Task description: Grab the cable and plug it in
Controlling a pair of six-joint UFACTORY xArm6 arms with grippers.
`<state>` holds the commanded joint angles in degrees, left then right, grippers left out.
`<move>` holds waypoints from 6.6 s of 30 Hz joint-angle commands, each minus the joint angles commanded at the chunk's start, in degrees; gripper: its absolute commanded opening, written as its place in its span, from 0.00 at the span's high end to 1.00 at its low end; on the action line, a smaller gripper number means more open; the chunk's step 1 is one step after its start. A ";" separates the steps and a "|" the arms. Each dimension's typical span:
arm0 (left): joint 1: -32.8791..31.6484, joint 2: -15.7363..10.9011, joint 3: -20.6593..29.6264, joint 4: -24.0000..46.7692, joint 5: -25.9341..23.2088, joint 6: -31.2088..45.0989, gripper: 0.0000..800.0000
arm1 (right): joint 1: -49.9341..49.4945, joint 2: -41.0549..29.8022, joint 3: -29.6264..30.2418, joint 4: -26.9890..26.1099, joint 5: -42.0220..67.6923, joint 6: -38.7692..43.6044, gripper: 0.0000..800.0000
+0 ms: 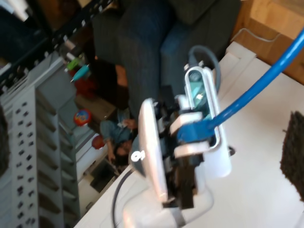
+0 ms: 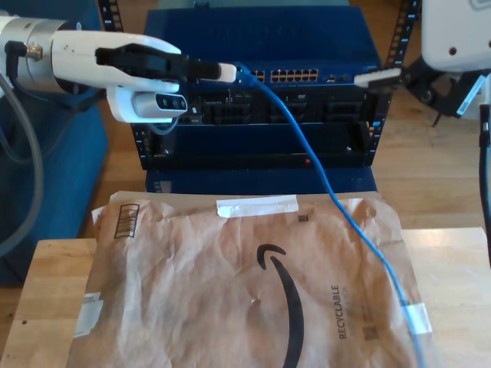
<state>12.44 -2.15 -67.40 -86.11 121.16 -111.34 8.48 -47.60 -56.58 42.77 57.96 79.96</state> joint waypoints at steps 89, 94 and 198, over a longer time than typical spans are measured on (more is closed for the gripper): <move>-0.26 2.29 1.93 -8.35 8.79 -1.23 0.64 | 17.32 5.10 4.92 9.32 -13.27 -9.05 0.95; -0.26 2.11 1.76 -8.35 8.62 -0.70 0.34 | 17.32 5.19 4.92 9.32 -13.19 -8.97 0.99; 77.01 -28.92 54.95 92.92 -45.19 105.49 0.00 | 2.55 11.08 28.22 -7.12 -45.10 -8.18 0.95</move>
<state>89.45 -31.08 -12.45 6.81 75.98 -5.85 11.03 -36.53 -28.36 35.65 12.86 71.78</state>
